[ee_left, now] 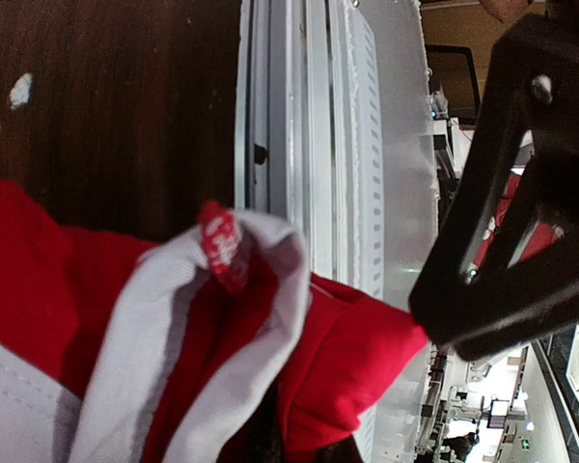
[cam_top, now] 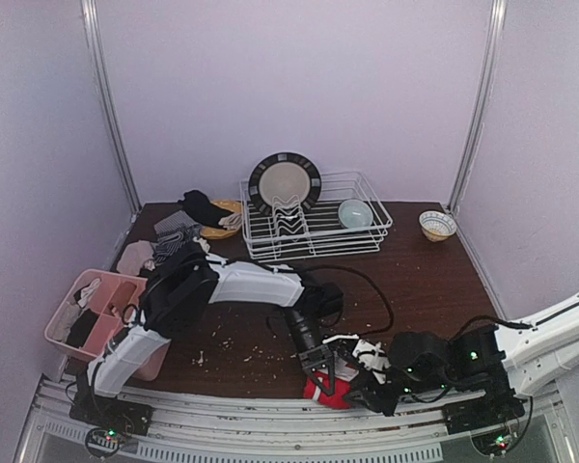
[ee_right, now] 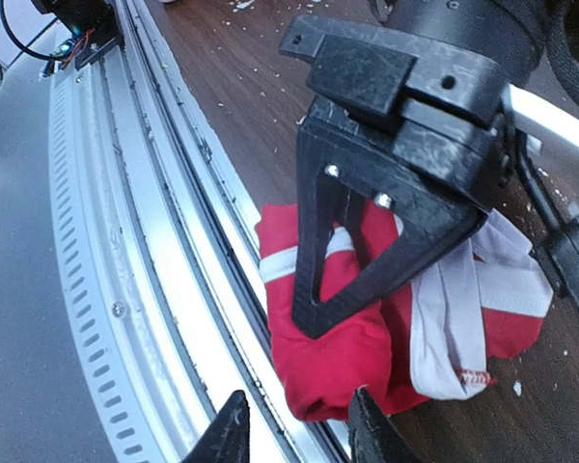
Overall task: Roll the underwear
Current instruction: Roll the underwear at the center of the board.
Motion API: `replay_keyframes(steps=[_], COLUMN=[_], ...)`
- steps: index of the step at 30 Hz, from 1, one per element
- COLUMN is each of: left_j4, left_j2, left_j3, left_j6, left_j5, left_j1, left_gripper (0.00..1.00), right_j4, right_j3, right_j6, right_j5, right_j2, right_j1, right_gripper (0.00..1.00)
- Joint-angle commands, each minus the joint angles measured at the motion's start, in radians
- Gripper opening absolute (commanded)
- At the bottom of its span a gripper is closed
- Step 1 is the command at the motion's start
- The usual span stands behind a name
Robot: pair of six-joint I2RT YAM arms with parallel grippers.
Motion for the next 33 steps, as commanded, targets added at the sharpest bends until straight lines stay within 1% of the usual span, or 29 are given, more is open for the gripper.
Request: replay_keyframes(steps=[1,5,8,10,13,14,15,16,17,20,26,33], left_j4=[0.091,0.090,0.090,0.091,0.096,0.101,0.109,0.115,0.120,0.132,0.174,0.328], left_j2=[0.077,0.076,0.068,0.057,0.029,0.017,0.006,-0.006,-0.015,-0.051,-0.128,-0.253], left_j3=[-0.008,-0.007,-0.006,-0.006,-0.012,-0.017,-0.025,-0.031,-0.035,-0.052,-0.093,-0.233], left_j6=[-0.007,-0.008,-0.007,-0.005,-0.004,-0.006,-0.012,-0.013,-0.014,-0.020,-0.057,-0.169], left_j5=[-0.231,-0.229,-0.231,-0.228,-0.230,-0.236,-0.246,-0.253,-0.258,-0.281,-0.347,-0.468], left_j1=[0.029,0.029,0.029,0.029,0.029,0.029,0.029,0.029,0.029,0.029,0.030,0.048], left_gripper=[0.00,0.00,0.00,0.05,0.18,0.33,0.70,0.94,0.98,0.98,0.98,0.98], right_j4=[0.068,0.050,-0.028,-0.062,-0.060,-0.052,-0.046,-0.037,-0.031,-0.018,-0.042,-0.009], right_j3=[0.063,0.088,0.112,0.104,0.063,0.047,0.030,0.015,0.001,-0.024,-0.009,-0.025], right_j6=[0.027,0.039,0.072,0.109,0.180,0.212,0.235,0.251,0.268,0.291,0.307,0.350], right_j5=[0.081,0.121,0.141,0.143,0.123,0.118,0.115,0.112,0.110,0.105,0.123,0.127], right_j2=[0.096,0.149,0.188,0.206,0.227,0.232,0.233,0.232,0.229,0.219,0.257,0.302], right_j1=[0.010,0.011,0.011,0.011,0.012,0.011,0.011,0.012,0.012,0.013,0.014,0.014], right_gripper=[0.32,0.32,0.31,0.30,0.28,0.27,0.26,0.26,0.25,0.24,0.23,0.20])
